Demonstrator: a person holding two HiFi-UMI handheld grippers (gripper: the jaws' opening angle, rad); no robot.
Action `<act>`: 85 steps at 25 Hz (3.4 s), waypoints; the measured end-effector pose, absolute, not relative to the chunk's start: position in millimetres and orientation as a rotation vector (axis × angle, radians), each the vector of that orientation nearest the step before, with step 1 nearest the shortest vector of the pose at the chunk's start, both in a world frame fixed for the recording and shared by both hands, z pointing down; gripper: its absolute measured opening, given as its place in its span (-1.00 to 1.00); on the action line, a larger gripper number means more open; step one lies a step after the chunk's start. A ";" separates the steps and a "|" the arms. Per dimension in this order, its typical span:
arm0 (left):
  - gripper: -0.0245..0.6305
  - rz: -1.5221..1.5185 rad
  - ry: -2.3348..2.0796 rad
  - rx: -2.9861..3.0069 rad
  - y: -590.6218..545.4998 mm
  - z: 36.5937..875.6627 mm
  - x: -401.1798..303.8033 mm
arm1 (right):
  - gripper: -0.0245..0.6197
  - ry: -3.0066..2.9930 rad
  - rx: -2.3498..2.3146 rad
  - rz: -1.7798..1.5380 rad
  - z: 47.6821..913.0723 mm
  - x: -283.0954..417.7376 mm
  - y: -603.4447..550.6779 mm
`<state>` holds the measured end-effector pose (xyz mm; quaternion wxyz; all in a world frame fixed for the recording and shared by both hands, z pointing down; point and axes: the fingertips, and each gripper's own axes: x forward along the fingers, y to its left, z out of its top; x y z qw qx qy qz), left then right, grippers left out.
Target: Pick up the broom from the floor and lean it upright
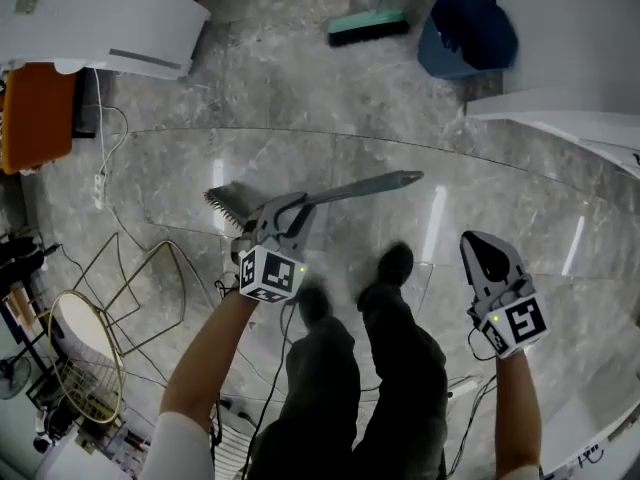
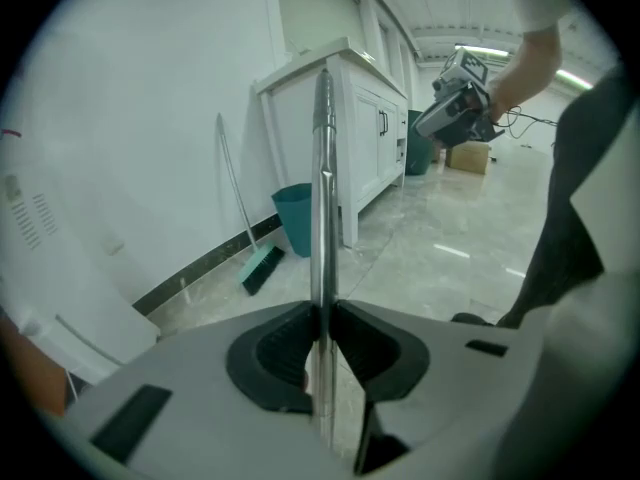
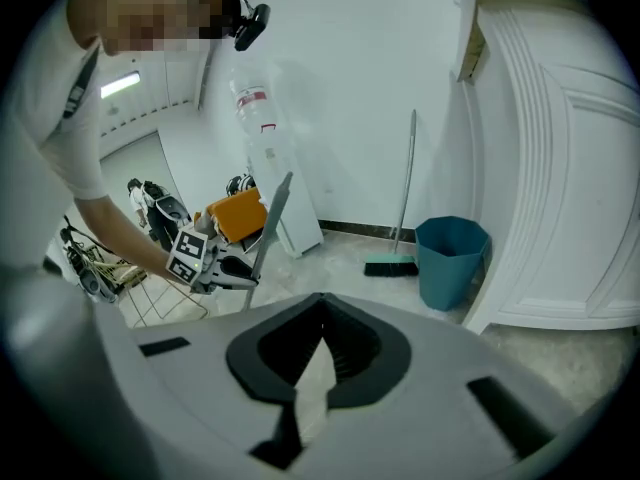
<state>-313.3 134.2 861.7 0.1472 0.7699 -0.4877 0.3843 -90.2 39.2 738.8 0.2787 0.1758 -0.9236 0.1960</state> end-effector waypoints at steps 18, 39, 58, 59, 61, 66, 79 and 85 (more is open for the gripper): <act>-0.71 0.980 -1.529 2.083 118.8 711.0 -305.2 | -0.92 -2.462 0.596 0.672 594.4 -47.5 97.4; -0.71 1.123 -1.248 2.257 -29.9 634.1 -129.9 | -0.92 -2.448 0.859 0.706 483.4 69.9 4.9; -0.71 1.292 -0.940 2.355 -120.5 705.0 -68.7 | -0.92 -2.289 1.239 0.928 520.8 94.9 1.4; -0.71 1.275 -0.960 2.345 -129.8 705.2 -67.8 | -0.92 -2.281 1.259 0.939 521.9 95.0 1.8; -0.71 1.230 -1.001 2.317 -149.6 704.8 -66.3 | -0.92 -2.261 1.293 0.959 524.7 95.2 3.0; -0.71 1.214 -0.999 2.308 -185.5 710.7 -48.7 | -0.92 -2.217 1.341 0.996 534.4 93.8 2.4; -0.64 1.206 -0.906 2.375 -205.7 721.6 -36.3 | -0.92 -2.172 1.408 1.041 547.7 96.4 -11.0; -0.44 1.200 -0.883 2.368 -206.6 728.1 -35.9 | -0.92 -2.160 1.421 1.061 551.8 94.3 -13.5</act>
